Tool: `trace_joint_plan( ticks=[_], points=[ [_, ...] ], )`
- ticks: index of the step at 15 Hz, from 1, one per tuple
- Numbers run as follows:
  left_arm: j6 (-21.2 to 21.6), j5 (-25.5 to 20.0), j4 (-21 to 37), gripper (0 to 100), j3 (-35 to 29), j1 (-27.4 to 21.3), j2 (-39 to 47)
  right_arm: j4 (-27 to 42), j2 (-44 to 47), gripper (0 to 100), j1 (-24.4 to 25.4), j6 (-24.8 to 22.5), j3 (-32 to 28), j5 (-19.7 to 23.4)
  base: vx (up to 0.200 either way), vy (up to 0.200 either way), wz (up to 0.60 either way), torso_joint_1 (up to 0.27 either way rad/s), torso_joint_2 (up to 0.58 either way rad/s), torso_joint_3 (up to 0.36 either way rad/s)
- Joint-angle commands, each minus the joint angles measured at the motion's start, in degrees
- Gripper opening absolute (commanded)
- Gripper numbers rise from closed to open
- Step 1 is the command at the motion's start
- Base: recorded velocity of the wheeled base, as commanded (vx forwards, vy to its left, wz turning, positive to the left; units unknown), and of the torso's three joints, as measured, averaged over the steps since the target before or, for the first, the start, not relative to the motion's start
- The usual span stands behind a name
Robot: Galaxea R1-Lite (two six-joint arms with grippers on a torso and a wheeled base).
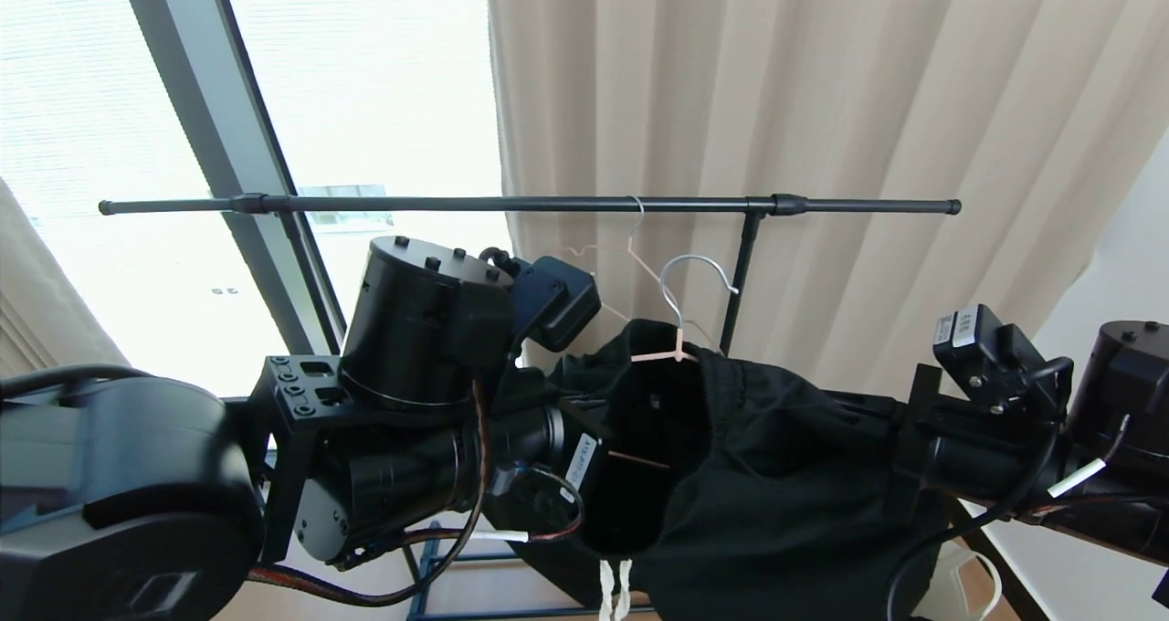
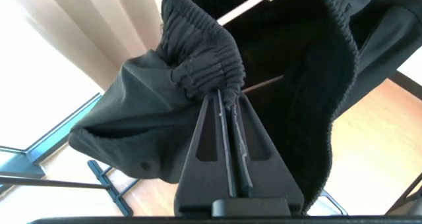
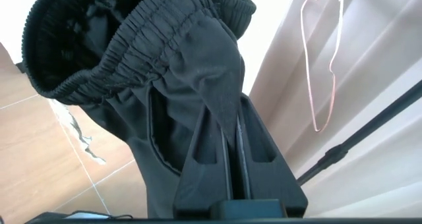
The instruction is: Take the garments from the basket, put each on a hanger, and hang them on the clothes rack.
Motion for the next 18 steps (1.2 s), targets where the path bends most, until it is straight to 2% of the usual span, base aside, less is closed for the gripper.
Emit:
trace_joint_plan(
  ticks=[1, 6, 10, 14, 15, 18],
  points=[
    [0.0, -0.1, 0.0, 0, 1.3, -0.6, 0.4, 0.0, -1.3, 0, 0.2, 2.4, -0.2, 0.1, 0.0, 0.0, 0.0, 0.0, 0.0, 0.0],
    [0.0, 0.0, -1.4, 0, 1.1, -1.6, 2.7, 0.0, -2.3, 0, 1.0, 3.3, 0.0, 1.7, 0.0, 0.0, 0.0, 0.0, 0.0, 0.0],
    [-0.1, 0.4, -6.7, 0, 0.9, -1.7, 5.4, -0.5, -4.2, 0, 1.0, 3.3, 1.3, 4.1, 0.0, 0.0, 0.0, 0.0, 0.0, 0.0],
    [-0.1, 1.4, -7.0, 0, 0.5, -1.6, 5.7, -1.2, -4.9, 0, 1.2, 3.3, 1.9, 4.8, 0.0, 0.0, 0.0, 0.0, 0.0, 0.0],
    [0.0, 1.6, -7.0, 100, 0.7, -1.6, 5.8, -1.2, -4.9, 0, 1.2, 3.3, 2.0, 5.0, 0.0, 0.0, 0.0, 0.0, 0.0, 0.0],
    [0.1, 1.6, -7.0, 100, 0.7, -1.7, 5.7, -1.3, -4.9, 0, 1.2, 3.3, 2.0, 5.0, 0.0, 0.0, 0.0, 0.0, 0.0, 0.0]
  ],
)
